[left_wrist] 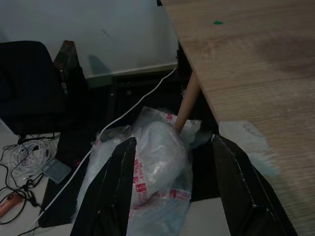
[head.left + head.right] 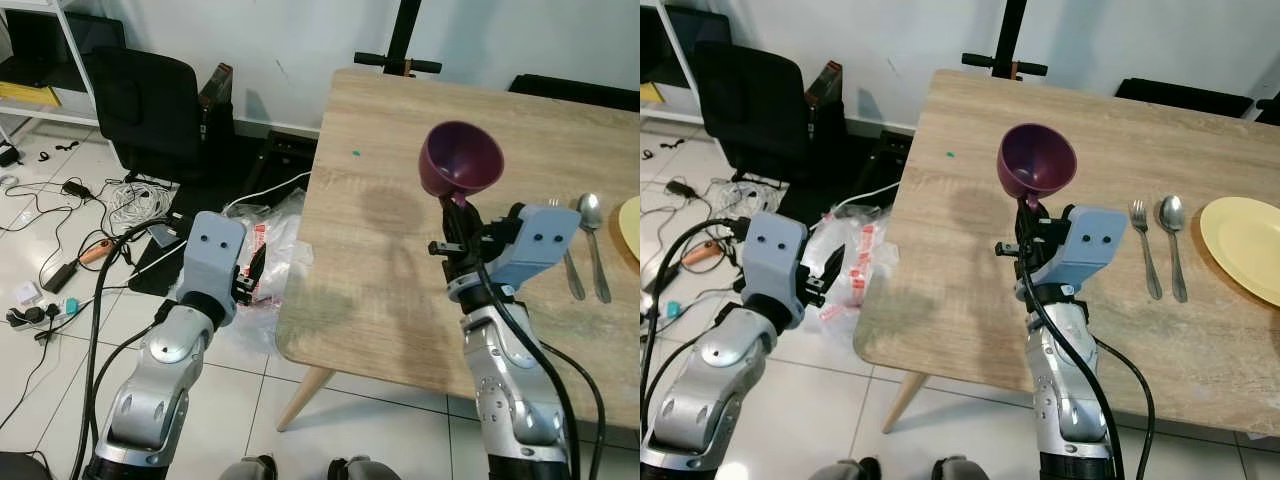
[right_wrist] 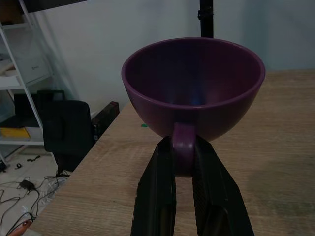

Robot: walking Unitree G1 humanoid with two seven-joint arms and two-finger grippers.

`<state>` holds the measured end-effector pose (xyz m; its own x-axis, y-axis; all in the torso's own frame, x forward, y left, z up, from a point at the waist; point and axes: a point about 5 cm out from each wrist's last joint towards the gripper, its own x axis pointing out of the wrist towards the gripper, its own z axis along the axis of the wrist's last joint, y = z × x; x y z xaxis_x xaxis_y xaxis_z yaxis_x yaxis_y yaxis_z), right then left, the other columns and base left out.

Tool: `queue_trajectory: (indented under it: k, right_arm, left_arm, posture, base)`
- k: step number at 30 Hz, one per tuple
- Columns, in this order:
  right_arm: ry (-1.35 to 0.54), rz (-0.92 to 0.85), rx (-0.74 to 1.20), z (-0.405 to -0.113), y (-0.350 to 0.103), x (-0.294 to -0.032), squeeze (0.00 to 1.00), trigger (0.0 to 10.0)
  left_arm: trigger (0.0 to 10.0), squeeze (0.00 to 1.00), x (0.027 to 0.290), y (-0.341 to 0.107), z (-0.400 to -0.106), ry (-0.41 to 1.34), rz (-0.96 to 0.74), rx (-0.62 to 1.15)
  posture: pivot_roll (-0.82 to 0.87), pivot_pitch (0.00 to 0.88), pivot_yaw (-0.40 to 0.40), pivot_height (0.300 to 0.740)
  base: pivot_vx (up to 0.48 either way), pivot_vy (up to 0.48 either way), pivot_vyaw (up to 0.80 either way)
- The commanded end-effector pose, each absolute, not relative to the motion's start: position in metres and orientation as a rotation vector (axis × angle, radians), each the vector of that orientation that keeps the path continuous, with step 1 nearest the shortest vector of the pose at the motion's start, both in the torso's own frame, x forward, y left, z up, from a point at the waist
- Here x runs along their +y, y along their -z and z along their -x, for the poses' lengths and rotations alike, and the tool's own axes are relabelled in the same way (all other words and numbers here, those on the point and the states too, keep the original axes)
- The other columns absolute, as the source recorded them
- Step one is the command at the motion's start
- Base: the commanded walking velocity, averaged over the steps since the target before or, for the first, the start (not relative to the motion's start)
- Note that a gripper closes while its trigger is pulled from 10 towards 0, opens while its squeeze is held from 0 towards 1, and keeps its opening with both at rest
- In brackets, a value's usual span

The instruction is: Setting the table

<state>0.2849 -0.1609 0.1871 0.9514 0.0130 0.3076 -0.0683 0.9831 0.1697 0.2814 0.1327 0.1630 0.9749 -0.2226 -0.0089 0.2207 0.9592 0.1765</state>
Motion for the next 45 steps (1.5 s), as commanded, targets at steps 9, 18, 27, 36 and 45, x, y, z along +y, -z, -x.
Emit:
queue_trajectory:
  k: [9,18,27,36,45]
  right_arm:
    - [-0.023,-0.169,-0.291,-0.285,-0.185,-0.165,0.0,10.0]
    - [-0.018,-0.148,-0.279,-0.284,-0.182,-0.169,0.0,10.0]
    - [-0.011,-0.148,-0.277,-0.286,-0.183,-0.17,0.0,10.0]
    - [-0.006,-0.14,-0.268,-0.285,-0.18,-0.171,0.0,10.0]
    - [-0.002,-0.131,-0.264,-0.285,-0.179,-0.175,0.0,10.0]
  left_arm:
    - [10.0,0.0,0.124,-0.156,-0.283,0.243,-0.159,-0.008]
    - [10.0,0.0,0.116,-0.154,-0.285,0.259,-0.138,-0.016]
    - [10.0,0.0,0.117,-0.155,-0.287,0.257,-0.125,-0.022]
    - [10.0,0.0,0.118,-0.155,-0.288,0.252,-0.126,-0.025]
    - [10.0,0.0,0.115,-0.155,-0.288,0.256,-0.122,-0.027]
  posture:
    - [-0.13,0.04,0.005,0.74]
    - [-0.15,0.027,-0.003,0.74]
    - [-0.14,0.031,0.001,0.74]
    - [-0.15,0.033,0.001,0.74]
    - [-0.15,0.03,0.0,0.74]
  base:
    - [0.0,0.0,0.0]
    - [-0.136,0.0,0.0]
    - [-0.363,0.0,0.0]
    - [-0.365,0.0,0.0]
    - [-0.364,0.0,0.0]
